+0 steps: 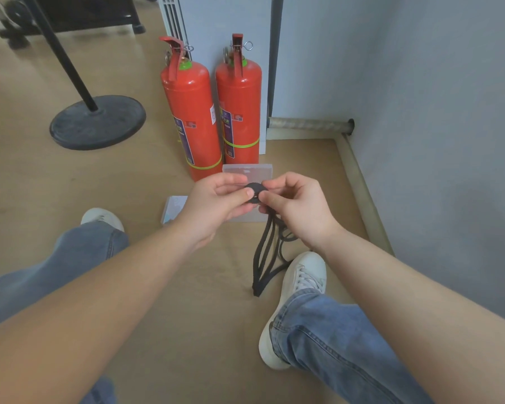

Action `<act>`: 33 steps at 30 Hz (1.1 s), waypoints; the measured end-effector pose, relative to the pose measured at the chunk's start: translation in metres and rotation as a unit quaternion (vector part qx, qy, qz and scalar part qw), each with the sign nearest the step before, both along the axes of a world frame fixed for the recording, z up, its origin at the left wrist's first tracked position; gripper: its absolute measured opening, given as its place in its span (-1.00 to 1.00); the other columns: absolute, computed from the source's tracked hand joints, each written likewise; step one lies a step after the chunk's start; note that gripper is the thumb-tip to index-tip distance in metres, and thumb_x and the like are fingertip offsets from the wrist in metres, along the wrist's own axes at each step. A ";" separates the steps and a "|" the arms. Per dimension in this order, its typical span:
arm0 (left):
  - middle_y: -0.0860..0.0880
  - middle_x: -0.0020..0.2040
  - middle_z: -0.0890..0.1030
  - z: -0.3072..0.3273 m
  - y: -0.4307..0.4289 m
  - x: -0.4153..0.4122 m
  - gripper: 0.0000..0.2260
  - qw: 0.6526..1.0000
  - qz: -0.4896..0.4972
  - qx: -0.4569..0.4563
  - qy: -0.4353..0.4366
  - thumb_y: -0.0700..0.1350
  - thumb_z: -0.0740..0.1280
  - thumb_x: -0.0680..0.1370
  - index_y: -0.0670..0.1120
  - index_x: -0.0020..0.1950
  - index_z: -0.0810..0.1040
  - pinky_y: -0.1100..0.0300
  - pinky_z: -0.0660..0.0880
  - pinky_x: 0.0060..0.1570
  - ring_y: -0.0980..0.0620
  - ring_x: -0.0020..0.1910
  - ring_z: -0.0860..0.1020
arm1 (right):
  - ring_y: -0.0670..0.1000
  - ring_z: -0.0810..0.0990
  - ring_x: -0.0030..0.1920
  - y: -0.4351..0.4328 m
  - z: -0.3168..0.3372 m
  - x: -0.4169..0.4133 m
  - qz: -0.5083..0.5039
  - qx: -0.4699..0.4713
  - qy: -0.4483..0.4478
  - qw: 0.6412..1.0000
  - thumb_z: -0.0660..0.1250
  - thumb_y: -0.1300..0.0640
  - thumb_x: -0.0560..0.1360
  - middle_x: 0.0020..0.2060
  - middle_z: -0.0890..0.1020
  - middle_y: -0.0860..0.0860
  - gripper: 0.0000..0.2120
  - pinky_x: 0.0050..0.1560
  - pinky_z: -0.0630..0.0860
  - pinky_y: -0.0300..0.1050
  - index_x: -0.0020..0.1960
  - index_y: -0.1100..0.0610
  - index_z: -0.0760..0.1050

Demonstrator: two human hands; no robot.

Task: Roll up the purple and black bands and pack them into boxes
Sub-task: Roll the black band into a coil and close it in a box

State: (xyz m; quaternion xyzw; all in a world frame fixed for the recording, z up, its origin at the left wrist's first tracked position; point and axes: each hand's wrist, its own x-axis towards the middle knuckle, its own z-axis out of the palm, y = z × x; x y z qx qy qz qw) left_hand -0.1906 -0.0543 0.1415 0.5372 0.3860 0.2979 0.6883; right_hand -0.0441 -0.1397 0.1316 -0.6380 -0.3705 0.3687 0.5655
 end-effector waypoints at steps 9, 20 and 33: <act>0.00 -0.06 0.74 0.009 0.025 -0.006 -0.71 0.929 -0.179 0.221 0.236 -0.12 0.57 0.43 -0.03 0.13 0.68 0.13 0.65 -0.18 0.03 -0.09 0.71 | -0.15 0.66 -0.17 0.001 0.010 0.012 0.116 -0.020 -0.239 0.964 0.47 0.25 0.52 -0.22 0.69 -0.18 -0.68 -0.01 0.58 -0.17 -0.13 -0.19 0.58; -0.05 -0.03 0.73 0.002 0.008 -0.005 -0.82 0.995 -0.049 0.080 0.044 -0.31 0.45 0.52 -0.06 0.03 0.66 0.29 0.61 -0.09 0.03 -0.04 0.72 | 0.15 0.74 -0.13 -0.002 -0.006 0.000 0.039 0.024 0.088 0.995 0.46 0.33 0.52 -0.18 0.76 0.15 -0.76 0.02 0.65 0.06 0.10 0.09 0.55; 0.06 -0.03 0.75 0.003 0.013 -0.009 -0.84 0.984 -0.116 0.048 0.127 -0.13 0.49 0.52 0.00 0.09 0.69 0.09 0.67 -0.12 0.15 0.00 0.70 | -0.03 0.63 -0.27 -0.001 -0.004 0.005 0.039 0.002 -0.105 0.994 0.51 0.30 0.48 -0.24 0.71 0.16 -0.81 -0.12 0.59 -0.13 -0.18 0.05 0.60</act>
